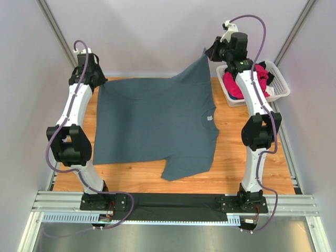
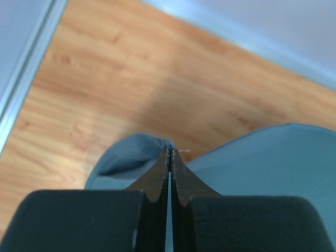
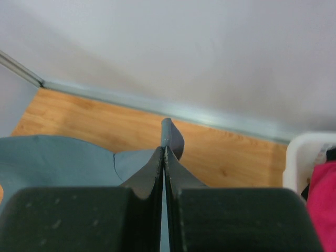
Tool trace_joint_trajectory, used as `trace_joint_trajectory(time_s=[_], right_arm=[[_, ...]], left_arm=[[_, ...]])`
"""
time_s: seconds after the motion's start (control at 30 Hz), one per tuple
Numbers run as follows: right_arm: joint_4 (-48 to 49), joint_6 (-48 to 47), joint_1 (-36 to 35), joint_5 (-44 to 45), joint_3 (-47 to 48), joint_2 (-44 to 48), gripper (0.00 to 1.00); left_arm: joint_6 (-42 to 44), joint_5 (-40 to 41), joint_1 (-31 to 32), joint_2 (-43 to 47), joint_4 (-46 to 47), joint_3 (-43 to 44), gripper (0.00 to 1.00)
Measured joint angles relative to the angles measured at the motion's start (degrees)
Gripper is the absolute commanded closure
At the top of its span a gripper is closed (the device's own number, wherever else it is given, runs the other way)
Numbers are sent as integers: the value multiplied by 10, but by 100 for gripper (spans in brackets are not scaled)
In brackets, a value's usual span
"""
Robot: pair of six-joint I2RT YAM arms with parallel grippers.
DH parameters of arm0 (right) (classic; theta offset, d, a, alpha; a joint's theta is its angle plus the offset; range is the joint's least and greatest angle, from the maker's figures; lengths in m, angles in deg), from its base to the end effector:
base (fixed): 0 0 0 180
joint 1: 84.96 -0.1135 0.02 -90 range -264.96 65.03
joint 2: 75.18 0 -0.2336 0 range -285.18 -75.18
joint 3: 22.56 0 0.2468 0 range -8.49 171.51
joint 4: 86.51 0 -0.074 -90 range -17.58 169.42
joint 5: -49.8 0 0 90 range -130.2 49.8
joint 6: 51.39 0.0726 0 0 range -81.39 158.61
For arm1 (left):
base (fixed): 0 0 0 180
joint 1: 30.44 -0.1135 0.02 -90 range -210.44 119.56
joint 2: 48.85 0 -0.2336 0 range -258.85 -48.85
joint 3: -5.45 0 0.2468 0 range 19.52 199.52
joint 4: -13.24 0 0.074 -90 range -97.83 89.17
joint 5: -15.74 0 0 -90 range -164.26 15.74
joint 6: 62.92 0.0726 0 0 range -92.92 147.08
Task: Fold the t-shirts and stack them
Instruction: Fold the tshirt
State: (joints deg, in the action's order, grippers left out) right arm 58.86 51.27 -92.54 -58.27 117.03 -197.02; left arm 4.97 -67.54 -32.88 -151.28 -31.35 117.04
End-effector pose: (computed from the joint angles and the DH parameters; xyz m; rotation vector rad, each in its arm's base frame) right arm 0.5077 0.0903 0.3457 -0.1376 1.8801 0.5370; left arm 0.4322 0.0269 0.2962 -0.5290 2.1201 -0.0661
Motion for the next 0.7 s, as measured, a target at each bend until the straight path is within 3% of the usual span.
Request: trace_joint_trajectory(time_s=[0.13, 0.3, 0.5, 0.7], right_arm=[[21, 0, 0, 0, 43, 21, 100], [24, -13, 0, 0, 7, 126, 100], [33, -49, -10, 11, -106, 344, 100], [34, -80, -14, 11, -112, 488, 100]], left_arm=[[16, -18, 1, 17, 24, 33, 100], [33, -44, 2, 98, 30, 25, 100], [38, -74, 2, 300, 35, -20, 100], [47, -93, 2, 453, 28, -12, 100]])
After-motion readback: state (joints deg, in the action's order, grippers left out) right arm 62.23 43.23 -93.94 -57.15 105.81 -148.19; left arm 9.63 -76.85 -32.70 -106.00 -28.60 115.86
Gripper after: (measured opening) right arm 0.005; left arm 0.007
